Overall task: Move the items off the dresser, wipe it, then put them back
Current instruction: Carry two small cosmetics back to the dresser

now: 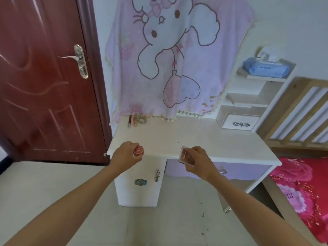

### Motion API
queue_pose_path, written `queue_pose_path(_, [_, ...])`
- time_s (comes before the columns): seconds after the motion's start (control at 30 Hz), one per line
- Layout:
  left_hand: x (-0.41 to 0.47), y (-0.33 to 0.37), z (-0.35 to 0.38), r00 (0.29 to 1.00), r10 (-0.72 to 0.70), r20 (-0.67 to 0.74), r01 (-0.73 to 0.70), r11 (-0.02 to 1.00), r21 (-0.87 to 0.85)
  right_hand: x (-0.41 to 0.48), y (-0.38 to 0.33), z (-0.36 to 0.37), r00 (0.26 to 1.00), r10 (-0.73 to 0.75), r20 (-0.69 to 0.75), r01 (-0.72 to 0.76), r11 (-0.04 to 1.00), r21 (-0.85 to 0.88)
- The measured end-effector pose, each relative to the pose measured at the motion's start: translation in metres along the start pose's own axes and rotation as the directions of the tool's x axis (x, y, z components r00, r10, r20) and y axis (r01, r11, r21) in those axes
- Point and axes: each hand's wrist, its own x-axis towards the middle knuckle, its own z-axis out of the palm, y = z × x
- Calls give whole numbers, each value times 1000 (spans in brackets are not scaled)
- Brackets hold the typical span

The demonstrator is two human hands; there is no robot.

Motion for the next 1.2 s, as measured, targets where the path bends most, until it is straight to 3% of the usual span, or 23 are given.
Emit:
queue_pose_path(0.57, [174,-17,44,998,-55,7,55,998,38,193,52,7,995,-85,48,85,996,-2])
queue_pose_path(0.87, [247,-10,98,953,-297,51,291,951,102,294,96,32,937,-229,263,229,973,30])
queue_pose_path(1.2, [266,-35,140,920,-385,76,368,913,174,341,113,73,885,-261,385,243,965,97])
